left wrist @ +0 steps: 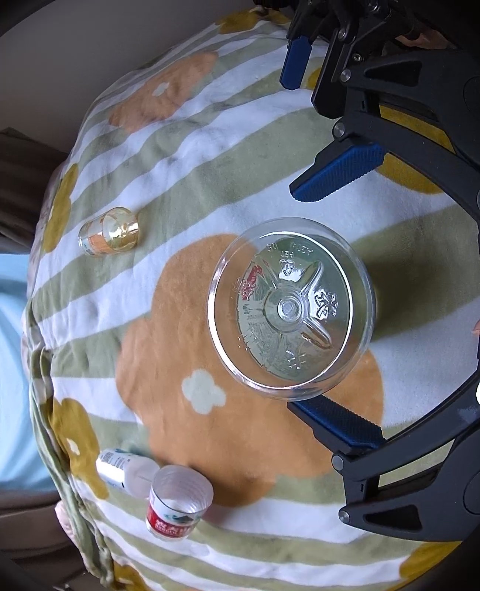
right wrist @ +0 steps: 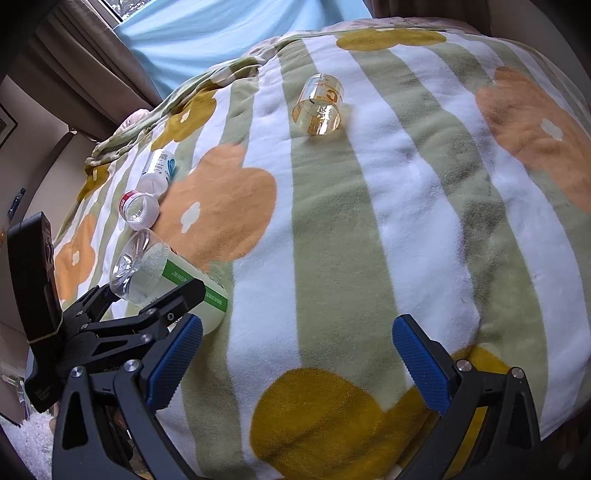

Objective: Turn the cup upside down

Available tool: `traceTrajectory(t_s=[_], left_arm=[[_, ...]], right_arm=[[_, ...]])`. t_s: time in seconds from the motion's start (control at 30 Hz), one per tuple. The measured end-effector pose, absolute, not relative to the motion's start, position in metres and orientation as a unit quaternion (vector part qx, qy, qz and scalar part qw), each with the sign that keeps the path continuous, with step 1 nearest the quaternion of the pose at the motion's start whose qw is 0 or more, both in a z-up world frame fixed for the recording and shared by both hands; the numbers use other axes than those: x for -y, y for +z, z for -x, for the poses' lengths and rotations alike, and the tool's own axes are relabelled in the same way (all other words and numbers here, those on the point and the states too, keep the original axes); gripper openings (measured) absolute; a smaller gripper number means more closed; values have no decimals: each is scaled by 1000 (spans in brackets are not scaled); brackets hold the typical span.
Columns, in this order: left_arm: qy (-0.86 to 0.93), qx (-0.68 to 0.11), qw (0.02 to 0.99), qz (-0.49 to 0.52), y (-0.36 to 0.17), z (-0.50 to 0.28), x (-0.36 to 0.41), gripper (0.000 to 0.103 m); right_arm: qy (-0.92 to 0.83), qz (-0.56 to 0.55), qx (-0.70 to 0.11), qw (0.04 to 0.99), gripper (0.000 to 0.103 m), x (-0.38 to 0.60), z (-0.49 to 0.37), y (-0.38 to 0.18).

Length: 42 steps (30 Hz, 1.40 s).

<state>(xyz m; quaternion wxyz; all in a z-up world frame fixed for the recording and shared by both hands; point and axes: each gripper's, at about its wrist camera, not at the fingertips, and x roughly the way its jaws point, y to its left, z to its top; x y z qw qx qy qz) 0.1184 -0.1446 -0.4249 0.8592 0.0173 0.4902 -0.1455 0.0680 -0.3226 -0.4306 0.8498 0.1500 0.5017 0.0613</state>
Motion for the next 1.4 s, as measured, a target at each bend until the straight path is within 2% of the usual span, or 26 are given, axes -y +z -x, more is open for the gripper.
traceTrajectory(t_s=[0.27,0.47,0.67,0.9,1.03,1.17,1.4], left_arm=[[-150,-492,858,-15,-418,-114,139,103],[-151,-496,855,0,-391,-102,122,103],[-123,-471,873,32,-301,-95,82,103],[-89,-373,923,34,-144,-88,29,103],[-72,-323,943,34,-75,-75,8,103],[-56,-286,956,32,-40,-56,-5,103],[-44,-266,962,49,-36,-34,-14,103]], right_arm=[[60,-144,-502,851,102,321,-66,-430],[66,-119,-481,866,103,316,-65,-395],[54,-101,-458,882,103,299,-69,-324],[36,-27,-362,931,103,253,-63,-187],[30,-19,-309,950,103,233,-49,-120],[12,-3,-266,964,103,220,-34,-81],[-1,8,-234,972,103,211,-17,-73]])
